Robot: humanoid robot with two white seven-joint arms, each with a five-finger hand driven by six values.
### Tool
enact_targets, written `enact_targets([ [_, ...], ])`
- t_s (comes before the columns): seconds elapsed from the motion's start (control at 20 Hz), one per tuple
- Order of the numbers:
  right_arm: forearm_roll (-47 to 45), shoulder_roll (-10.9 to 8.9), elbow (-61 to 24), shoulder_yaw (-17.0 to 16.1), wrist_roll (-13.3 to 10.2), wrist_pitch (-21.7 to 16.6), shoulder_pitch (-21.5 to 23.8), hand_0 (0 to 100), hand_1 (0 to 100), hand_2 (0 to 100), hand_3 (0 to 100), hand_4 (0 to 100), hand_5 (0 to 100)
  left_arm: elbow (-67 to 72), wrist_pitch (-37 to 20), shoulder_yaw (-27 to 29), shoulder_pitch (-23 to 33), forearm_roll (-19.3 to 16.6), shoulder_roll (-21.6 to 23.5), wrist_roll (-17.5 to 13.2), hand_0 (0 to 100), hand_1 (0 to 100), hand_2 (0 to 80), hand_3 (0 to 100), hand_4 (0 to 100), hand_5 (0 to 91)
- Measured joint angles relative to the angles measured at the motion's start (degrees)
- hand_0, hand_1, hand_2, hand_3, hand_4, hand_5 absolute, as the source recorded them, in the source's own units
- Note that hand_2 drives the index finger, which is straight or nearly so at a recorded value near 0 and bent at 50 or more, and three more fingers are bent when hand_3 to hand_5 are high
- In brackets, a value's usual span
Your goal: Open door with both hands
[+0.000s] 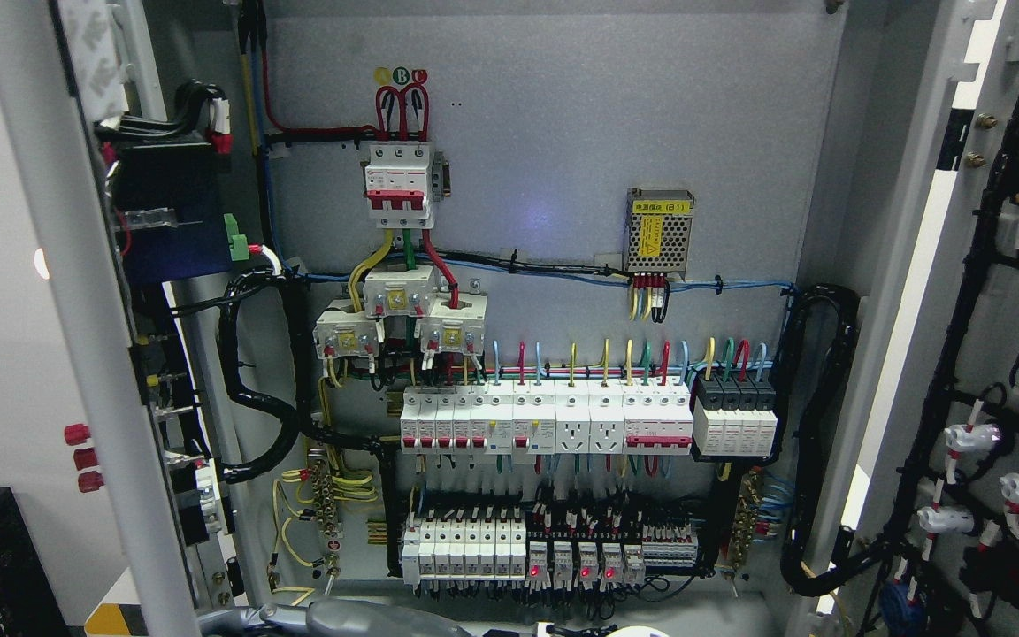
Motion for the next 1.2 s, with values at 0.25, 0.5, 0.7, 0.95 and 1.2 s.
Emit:
enact_targets([
  [0.25, 1.85, 1.74, 0.13, 1.40, -0.12, 0.10, -0.81, 0, 0, 0, 0, 0, 0, 0.00, 0.00, 0.00, 0.00, 0.01, 0.00, 0.00, 0, 0, 0.0, 0, 0, 0.0],
  [0.5, 3.76, 3.04, 0.47, 2.66, -0.04, 0.10, -1.64, 0, 0, 0, 0, 0, 0, 0.00, 0.02, 0.00, 0.00, 0.01, 0.00, 0.00, 0, 0, 0.0, 0, 0, 0.0],
  [0.7, 4.42, 3.81, 1.07, 3.32, 0.18, 0.10, -2.04, 0, 0, 0, 0, 0, 0, 0.00, 0.05, 0.00, 0.00, 0.01, 0.00, 0.00, 0, 0, 0.0, 0, 0, 0.0],
  [0.95, 4.85, 4.95, 1.90, 3.99, -1.17, 0.22, -2.25, 0, 0, 0, 0, 0, 0, 0.00, 0.27, 0.00, 0.00, 0.00, 0.00, 0.00, 0, 0, 0.0, 0, 0, 0.0],
  [1.2, 5.02, 5.88, 2.51, 4.57, -1.92, 0.25, -2.33, 0, 0, 0, 0, 0, 0, 0.00, 0.23, 0.00, 0.00, -0.01, 0.00, 0.00, 0, 0, 0.0, 0, 0, 0.0],
])
